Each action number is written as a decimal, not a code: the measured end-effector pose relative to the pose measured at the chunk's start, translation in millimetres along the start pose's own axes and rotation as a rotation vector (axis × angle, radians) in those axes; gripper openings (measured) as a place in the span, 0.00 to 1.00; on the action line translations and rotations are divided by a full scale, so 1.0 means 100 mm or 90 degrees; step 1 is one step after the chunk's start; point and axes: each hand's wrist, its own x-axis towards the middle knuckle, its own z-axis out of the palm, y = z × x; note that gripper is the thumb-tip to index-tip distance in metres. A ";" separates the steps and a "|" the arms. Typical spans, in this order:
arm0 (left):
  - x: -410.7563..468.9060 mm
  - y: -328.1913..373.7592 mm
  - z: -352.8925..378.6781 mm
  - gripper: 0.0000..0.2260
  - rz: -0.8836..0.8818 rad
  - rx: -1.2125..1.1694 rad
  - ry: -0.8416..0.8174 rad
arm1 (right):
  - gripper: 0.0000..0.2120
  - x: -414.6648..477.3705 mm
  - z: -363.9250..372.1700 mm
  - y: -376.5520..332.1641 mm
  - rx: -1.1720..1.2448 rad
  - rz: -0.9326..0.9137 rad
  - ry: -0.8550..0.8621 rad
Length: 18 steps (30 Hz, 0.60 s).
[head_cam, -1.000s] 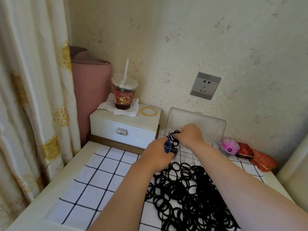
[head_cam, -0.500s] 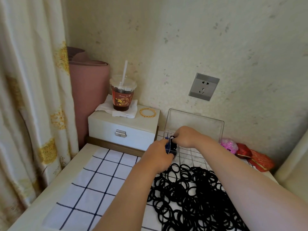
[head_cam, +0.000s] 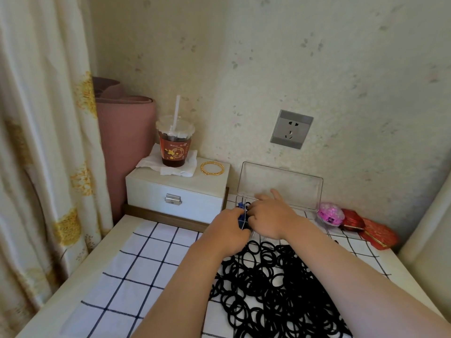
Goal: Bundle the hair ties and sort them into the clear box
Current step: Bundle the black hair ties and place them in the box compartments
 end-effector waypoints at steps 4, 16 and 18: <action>0.01 -0.01 -0.01 0.22 0.013 0.027 0.013 | 0.17 -0.10 -0.16 0.07 0.246 0.046 0.106; -0.26 0.01 -0.03 0.06 0.054 0.210 0.025 | 0.10 -1.00 -0.08 -0.13 0.404 0.029 0.078; -0.34 -0.02 -0.02 0.05 0.051 0.245 -0.001 | 0.09 -1.10 0.02 -0.20 0.407 0.039 0.055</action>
